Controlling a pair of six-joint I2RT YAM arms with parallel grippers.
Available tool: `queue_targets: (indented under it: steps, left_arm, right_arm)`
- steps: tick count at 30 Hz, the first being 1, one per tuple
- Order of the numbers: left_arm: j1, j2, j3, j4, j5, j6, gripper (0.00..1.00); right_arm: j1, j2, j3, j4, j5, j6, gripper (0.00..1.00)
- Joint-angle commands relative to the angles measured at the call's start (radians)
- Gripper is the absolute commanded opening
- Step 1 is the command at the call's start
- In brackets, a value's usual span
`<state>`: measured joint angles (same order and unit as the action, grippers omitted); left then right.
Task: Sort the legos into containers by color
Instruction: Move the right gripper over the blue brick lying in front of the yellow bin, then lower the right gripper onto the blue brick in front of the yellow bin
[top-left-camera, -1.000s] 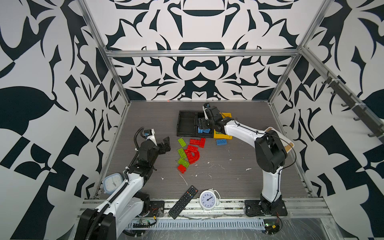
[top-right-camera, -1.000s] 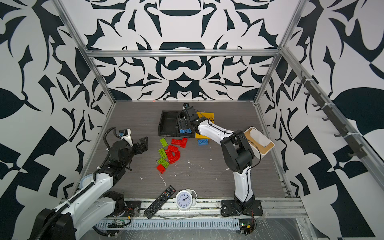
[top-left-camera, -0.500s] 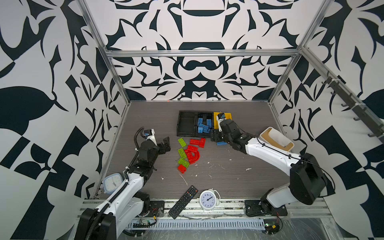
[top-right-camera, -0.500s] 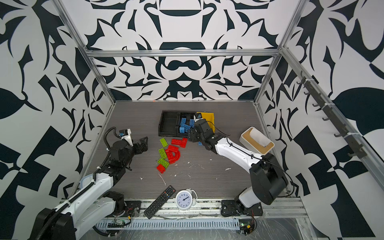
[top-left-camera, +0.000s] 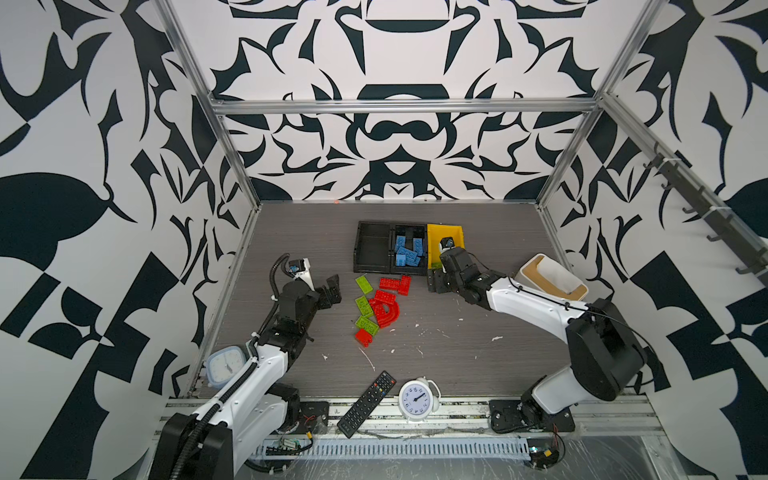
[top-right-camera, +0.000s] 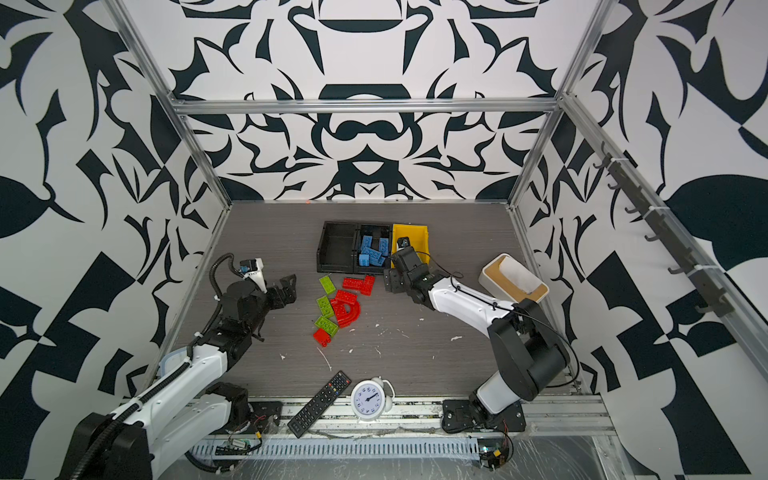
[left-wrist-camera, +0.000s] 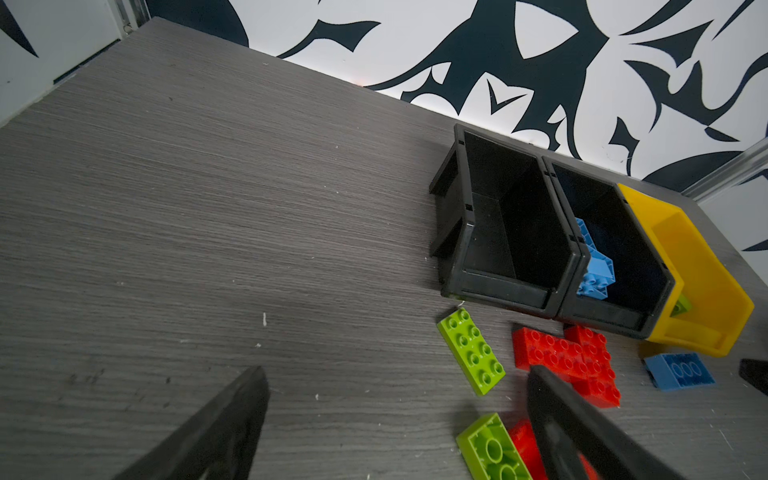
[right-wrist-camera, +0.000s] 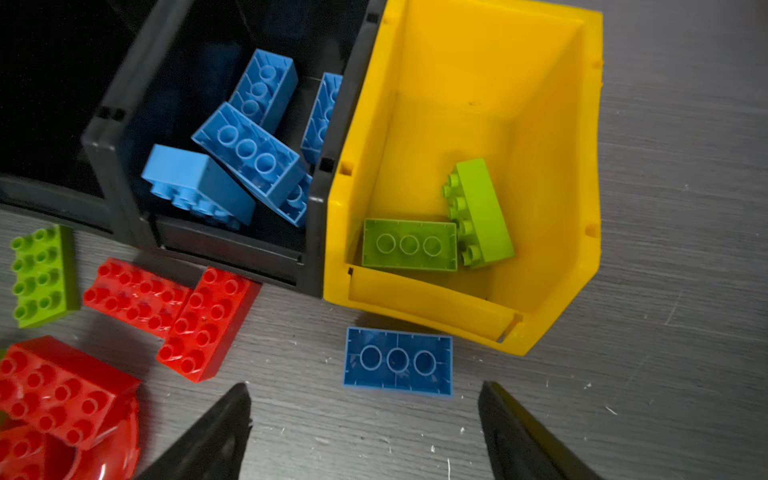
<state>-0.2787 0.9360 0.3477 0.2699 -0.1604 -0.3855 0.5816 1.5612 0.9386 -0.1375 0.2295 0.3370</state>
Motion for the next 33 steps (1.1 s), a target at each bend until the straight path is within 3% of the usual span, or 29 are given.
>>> queue_targets:
  steps: [1,33]
  left_arm:
    - [0.004,-0.011,0.025,0.004,-0.008,0.002,0.99]
    - [0.004,-0.008,0.028,0.003,-0.002,0.001,0.99]
  right_arm:
    - [-0.014,-0.003,-0.007,0.026,0.015,-0.012,0.89]
    - [-0.06,0.17,0.009,0.09,-0.073,0.006,0.88]
